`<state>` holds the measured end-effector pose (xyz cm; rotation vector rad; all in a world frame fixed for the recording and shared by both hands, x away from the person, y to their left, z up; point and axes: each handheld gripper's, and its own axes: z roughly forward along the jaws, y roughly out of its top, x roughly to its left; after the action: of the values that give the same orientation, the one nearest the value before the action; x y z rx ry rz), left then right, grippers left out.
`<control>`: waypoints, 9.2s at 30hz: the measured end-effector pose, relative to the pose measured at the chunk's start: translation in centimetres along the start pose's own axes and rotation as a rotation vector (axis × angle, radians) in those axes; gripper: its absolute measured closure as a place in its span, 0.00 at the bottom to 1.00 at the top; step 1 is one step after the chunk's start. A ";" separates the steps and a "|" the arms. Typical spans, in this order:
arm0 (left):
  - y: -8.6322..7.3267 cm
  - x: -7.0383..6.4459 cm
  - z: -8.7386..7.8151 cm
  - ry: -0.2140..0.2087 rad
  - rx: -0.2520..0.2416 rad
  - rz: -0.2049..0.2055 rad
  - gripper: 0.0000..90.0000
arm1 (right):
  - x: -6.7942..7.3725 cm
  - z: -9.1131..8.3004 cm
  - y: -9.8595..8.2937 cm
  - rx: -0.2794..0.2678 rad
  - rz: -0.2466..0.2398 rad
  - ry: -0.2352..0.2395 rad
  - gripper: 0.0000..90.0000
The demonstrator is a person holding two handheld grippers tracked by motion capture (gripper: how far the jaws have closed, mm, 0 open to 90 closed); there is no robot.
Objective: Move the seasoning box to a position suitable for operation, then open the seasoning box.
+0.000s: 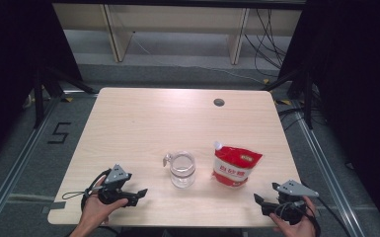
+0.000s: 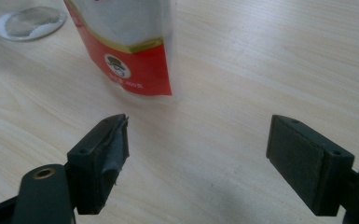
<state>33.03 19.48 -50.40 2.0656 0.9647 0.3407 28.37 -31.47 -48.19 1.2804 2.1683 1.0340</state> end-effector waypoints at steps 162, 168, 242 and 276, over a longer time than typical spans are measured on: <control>4.0 -5.5 2.4 -0.088 -0.114 0.158 0.31 | 4.8 0.5 -0.1 -0.037 -0.138 0.236 0.26; 4.4 -5.7 1.2 -0.100 -0.115 0.102 0.25 | 4.7 0.5 -0.1 -0.037 -0.164 0.258 0.25; 6.0 -6.5 -0.1 -0.159 -0.254 0.100 0.98 | 8.2 2.0 2.3 -0.165 -0.264 0.324 0.67; 6.0 -6.5 -0.1 -0.159 -0.256 0.107 0.99 | 11.8 5.1 7.8 -0.291 -0.353 0.372 0.95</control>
<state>31.69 12.48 -45.17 1.8818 0.6795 0.3316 30.35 -16.83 -45.28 0.5815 2.2820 1.4505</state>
